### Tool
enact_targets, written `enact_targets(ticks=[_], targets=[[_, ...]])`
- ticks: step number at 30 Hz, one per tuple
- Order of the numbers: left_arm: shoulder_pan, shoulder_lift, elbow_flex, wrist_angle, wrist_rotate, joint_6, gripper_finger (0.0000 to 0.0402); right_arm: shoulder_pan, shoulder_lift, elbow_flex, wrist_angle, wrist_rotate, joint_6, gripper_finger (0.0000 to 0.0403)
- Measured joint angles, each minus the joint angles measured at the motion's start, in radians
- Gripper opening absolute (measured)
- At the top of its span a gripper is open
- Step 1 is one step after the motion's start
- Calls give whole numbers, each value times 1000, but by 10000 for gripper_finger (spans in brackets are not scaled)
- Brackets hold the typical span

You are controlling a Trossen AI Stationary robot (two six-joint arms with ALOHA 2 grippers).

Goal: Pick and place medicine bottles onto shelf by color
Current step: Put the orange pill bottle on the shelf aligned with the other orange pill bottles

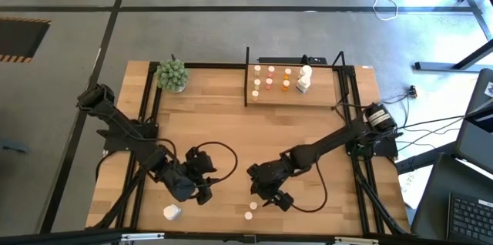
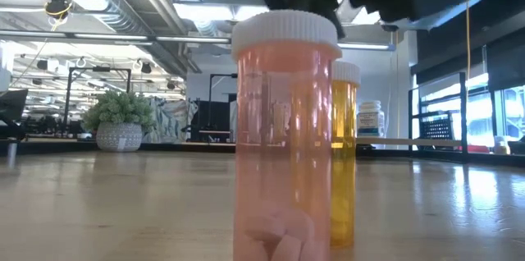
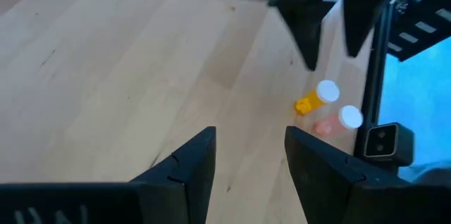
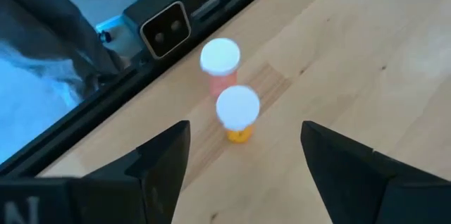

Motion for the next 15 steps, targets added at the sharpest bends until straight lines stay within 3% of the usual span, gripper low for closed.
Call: enact_targets(ticks=[15], targets=[[-6,1,0,15,0,0,164,12,113,-1,111,-11,1,273]])
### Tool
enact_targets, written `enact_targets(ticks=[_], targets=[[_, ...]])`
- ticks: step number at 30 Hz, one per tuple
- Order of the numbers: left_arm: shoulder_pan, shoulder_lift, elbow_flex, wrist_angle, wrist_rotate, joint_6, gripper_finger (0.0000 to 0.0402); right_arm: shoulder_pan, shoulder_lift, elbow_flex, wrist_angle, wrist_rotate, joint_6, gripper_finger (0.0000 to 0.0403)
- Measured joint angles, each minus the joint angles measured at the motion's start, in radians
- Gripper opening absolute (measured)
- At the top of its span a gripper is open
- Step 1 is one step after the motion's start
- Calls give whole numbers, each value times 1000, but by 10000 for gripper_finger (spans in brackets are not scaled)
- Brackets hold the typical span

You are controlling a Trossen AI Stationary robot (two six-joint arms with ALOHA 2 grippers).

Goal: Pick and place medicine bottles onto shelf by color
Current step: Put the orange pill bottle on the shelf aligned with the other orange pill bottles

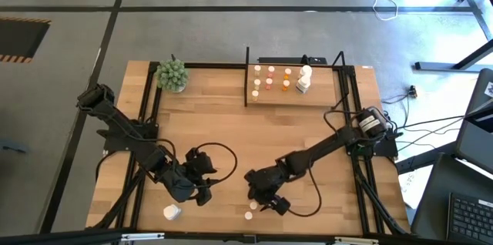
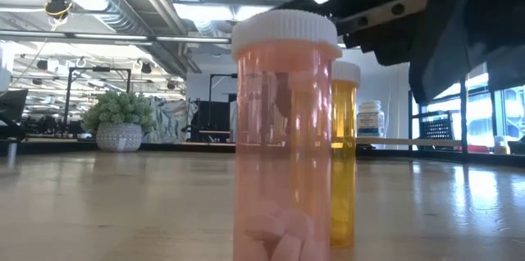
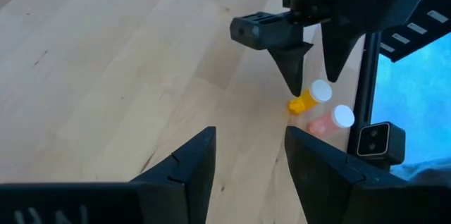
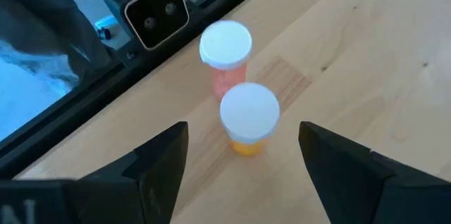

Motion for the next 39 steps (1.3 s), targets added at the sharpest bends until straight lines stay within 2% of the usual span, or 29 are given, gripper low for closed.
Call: enact_targets(ticks=[22,32,39], targets=[[1,0,0,-1,-24,1,164,5,4,0,59,10,-2,273],[1,0,0,-2,-26,1,164,5,4,0,69,11,-30,231],[1,0,0,-2,-26,17,164,5,38,1,91,1,-32,228]])
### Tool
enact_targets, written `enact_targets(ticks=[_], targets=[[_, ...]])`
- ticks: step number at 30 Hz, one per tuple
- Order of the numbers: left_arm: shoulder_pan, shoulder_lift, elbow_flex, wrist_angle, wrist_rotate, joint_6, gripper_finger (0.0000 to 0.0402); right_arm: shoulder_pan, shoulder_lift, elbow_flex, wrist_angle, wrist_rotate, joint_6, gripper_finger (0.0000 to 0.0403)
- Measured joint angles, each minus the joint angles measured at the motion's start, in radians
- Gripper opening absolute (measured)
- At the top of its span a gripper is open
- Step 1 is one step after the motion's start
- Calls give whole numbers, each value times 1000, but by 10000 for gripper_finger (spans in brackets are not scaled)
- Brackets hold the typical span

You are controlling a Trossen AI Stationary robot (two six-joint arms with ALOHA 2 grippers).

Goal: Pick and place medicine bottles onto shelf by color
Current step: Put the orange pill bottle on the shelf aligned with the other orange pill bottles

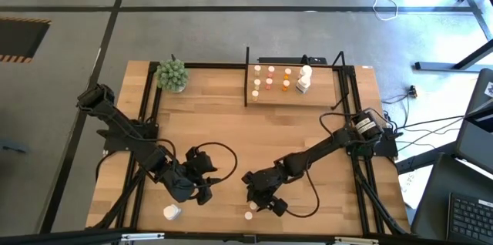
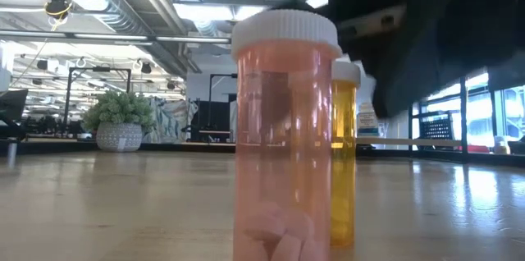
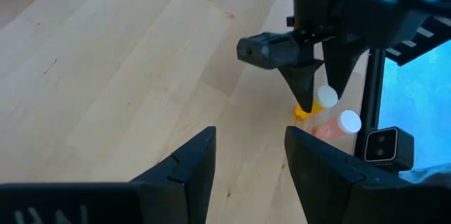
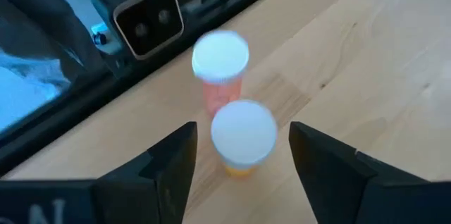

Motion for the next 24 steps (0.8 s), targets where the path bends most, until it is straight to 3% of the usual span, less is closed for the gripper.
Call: enact_targets(ticks=[24], targets=[[0,0,0,-2,1,11,164,1,26,0,42,0,91,227]])
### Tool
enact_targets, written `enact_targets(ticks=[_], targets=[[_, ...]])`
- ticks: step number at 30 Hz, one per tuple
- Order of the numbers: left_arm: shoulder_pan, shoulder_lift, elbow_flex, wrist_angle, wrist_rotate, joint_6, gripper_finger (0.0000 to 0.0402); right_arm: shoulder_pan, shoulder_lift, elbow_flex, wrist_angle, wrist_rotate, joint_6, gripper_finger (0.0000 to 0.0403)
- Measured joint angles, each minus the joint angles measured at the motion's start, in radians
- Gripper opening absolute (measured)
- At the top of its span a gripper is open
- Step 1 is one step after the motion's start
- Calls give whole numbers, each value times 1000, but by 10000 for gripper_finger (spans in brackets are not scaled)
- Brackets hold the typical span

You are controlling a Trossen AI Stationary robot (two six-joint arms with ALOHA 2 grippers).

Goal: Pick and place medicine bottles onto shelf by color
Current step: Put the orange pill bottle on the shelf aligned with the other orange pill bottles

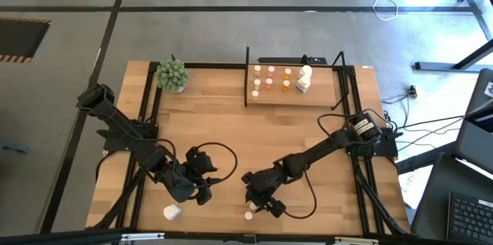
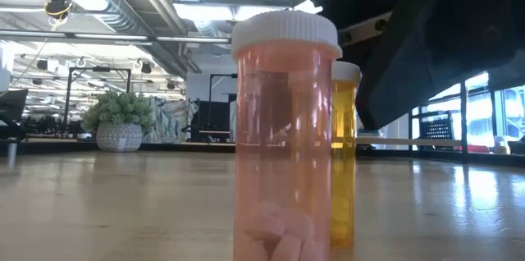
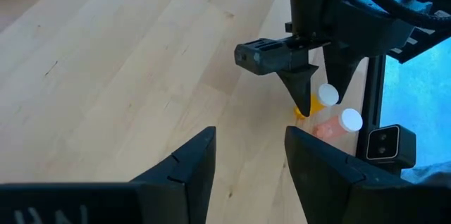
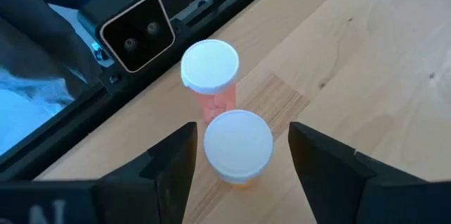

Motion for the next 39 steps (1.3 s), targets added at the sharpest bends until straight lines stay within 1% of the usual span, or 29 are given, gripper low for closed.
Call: enact_targets(ticks=[3,10,14,24,28,31,34,39], targets=[[0,0,0,0,0,0,164,0,0,0,0,6,9,217],[0,0,0,0,0,0,164,0,0,0,-1,2,26,170],[0,0,0,-1,1,0,164,0,0,0,-3,-12,53,155],[0,0,0,-1,1,31,164,0,-23,1,-16,-19,100,152],[0,0,1,-1,1,34,164,0,-37,2,-30,10,97,152],[0,0,1,1,1,45,164,0,-38,2,-36,-15,97,152],[0,0,1,2,1,50,164,3,-39,2,-47,-18,85,152],[0,0,1,2,1,50,164,7,-39,1,-62,25,70,152]])
